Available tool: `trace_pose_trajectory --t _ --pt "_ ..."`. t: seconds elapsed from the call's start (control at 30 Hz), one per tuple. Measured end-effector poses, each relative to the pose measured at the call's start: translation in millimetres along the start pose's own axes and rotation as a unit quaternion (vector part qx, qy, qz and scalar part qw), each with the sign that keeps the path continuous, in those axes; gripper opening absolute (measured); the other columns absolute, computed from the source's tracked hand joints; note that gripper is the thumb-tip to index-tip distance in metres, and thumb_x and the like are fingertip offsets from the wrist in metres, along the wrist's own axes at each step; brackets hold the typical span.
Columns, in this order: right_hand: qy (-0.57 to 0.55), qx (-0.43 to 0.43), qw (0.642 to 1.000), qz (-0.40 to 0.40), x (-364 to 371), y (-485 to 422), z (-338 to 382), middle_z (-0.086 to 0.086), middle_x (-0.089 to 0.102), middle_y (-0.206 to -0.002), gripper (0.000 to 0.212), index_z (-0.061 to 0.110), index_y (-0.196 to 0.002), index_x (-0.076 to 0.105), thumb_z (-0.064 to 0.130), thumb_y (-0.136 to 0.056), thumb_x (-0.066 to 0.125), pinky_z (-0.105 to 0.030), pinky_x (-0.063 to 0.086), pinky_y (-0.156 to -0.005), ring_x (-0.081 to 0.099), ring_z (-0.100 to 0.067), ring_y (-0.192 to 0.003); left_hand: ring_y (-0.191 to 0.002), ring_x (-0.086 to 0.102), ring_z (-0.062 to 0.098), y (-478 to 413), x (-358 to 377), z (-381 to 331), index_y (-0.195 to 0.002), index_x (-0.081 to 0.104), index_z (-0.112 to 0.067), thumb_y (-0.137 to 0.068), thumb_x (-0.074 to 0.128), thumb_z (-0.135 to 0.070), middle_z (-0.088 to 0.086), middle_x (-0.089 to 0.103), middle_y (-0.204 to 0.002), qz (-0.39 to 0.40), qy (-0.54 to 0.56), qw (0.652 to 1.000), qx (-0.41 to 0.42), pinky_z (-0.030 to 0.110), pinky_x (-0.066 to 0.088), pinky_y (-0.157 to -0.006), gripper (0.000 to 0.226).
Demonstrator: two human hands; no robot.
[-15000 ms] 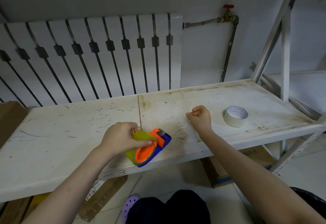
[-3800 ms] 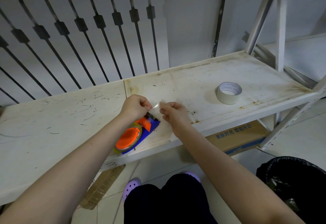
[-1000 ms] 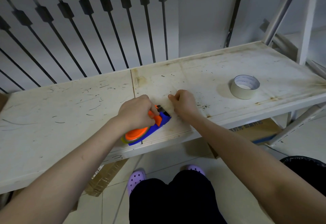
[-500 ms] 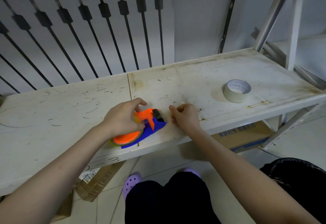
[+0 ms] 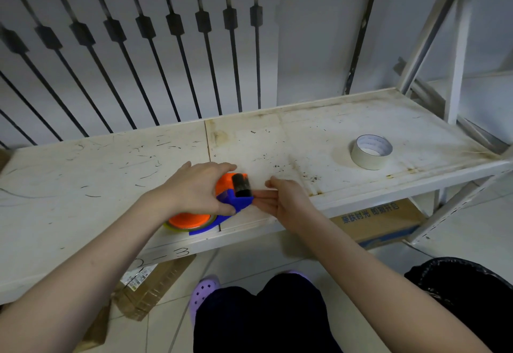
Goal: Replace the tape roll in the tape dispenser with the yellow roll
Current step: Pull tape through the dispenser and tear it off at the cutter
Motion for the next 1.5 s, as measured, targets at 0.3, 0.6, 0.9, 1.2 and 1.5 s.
trace_pose_trajectory --t 0.3,0.6,0.9,1.2,1.5 --pt "0.121 -0.159 0.980 -0.010 8.5 23.5 38.1 -0.014 0.074 -0.079 0.025 0.003 -0.082 0.066 0.017 -0.095 0.050 -0.020 0.056 -0.057 0.073 -0.019 -0.067 -0.084 0.055 0.018 1.5 -11.8 -6.5 -0.100 0.057 -0.024 -0.058 0.075 -0.054 -0.004 0.060 -0.092 -0.084 0.049 0.995 -0.015 0.036 0.051 -0.070 0.055" --pt "0.375 -0.230 0.894 -0.086 0.1 31.3 51.8 -0.008 0.072 -0.064 0.031 0.002 -0.078 0.072 0.022 -0.092 0.053 -0.024 0.059 -0.066 0.070 -0.014 -0.057 -0.089 0.052 0.013 8.3 -10.8 -3.2 -0.108 0.058 -0.027 -0.058 0.079 -0.048 -0.010 0.057 -0.099 -0.097 0.105 0.990 -0.009 0.027 0.043 -0.070 0.058" --pt "0.426 -0.262 0.861 -0.096 -9.3 35.5 68.7 -0.008 0.071 -0.062 0.032 -0.009 -0.071 0.070 0.011 -0.089 0.052 -0.038 0.061 -0.072 0.071 -0.025 -0.064 -0.093 0.057 0.018 17.2 -19.8 10.2 -0.107 0.057 -0.026 -0.056 0.084 -0.041 -0.006 0.062 -0.101 -0.117 0.156 0.981 -0.023 0.035 0.050 -0.077 0.059" --pt "0.225 -0.107 0.967 -0.060 -9.5 13.1 29.4 -0.024 0.061 -0.097 0.037 -0.011 -0.116 0.054 0.017 -0.093 0.045 -0.046 0.053 -0.092 0.061 -0.020 -0.088 -0.094 0.055 0.016 21.4 -17.8 11.5 -0.109 0.056 -0.027 -0.057 0.086 -0.036 -0.006 0.061 -0.104 -0.123 0.187 0.975 0.006 0.029 0.047 -0.078 0.061" --pt "-0.048 0.125 0.985 0.108 22.1 20.9 -21.8 -0.011 0.072 -0.098 0.057 0.000 -0.112 0.059 0.042 -0.076 0.073 -0.031 0.055 -0.079 0.069 -0.021 -0.090 -0.094 0.055 0.010 23.6 -17.7 24.1 -0.105 0.054 -0.032 -0.057 0.087 -0.035 -0.011 0.059 -0.102 -0.119 0.224 0.967 0.025 0.026 0.048 -0.078 0.059"
Point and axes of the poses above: each hand's wrist, its own y-axis away from the middle knuckle, its own x-axis out of the palm, z = x × y, the point moved 6 cm from there along -y, towards the middle knuckle
